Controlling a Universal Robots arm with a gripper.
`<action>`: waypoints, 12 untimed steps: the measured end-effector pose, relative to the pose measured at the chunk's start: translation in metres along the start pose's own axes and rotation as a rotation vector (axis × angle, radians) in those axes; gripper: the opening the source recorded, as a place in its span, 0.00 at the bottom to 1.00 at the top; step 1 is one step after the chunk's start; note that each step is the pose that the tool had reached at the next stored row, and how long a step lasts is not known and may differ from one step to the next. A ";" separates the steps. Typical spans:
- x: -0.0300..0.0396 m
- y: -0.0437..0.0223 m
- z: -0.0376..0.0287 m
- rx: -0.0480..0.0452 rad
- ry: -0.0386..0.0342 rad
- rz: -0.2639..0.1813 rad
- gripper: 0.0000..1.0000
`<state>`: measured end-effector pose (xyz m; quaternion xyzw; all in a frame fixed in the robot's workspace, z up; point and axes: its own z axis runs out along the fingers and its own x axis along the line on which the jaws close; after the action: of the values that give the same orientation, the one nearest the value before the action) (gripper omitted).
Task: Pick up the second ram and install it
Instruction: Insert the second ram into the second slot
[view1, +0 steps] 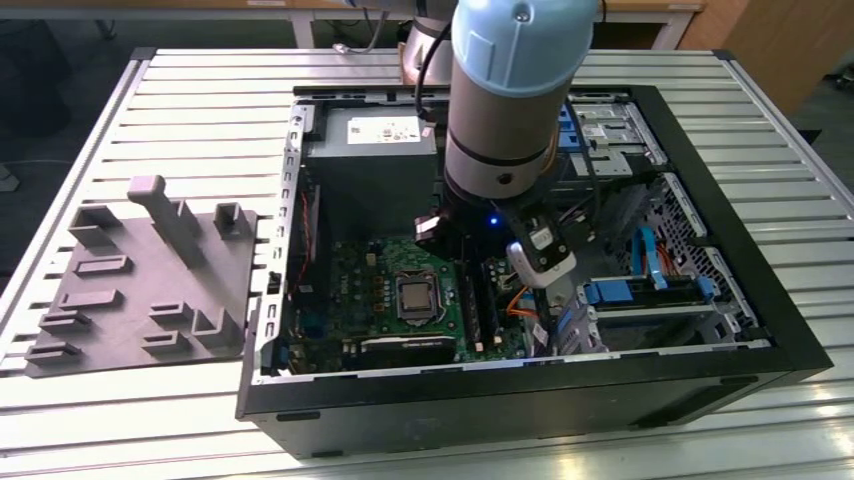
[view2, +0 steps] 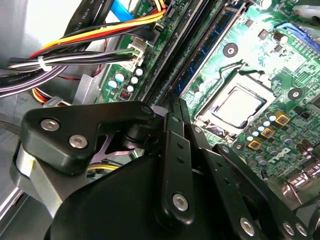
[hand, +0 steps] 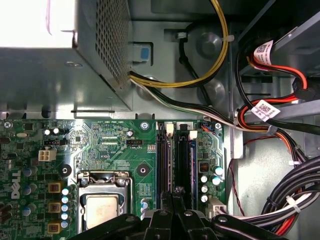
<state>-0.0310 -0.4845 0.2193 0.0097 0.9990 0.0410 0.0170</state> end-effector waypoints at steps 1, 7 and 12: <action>0.0001 0.0000 0.0003 0.0003 0.0000 0.000 0.11; 0.0004 0.0001 0.0014 0.0008 0.0000 0.000 0.11; 0.0006 0.0006 0.0025 0.0011 0.0000 0.000 0.11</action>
<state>-0.0314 -0.4837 0.2169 0.0097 0.9990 0.0404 0.0169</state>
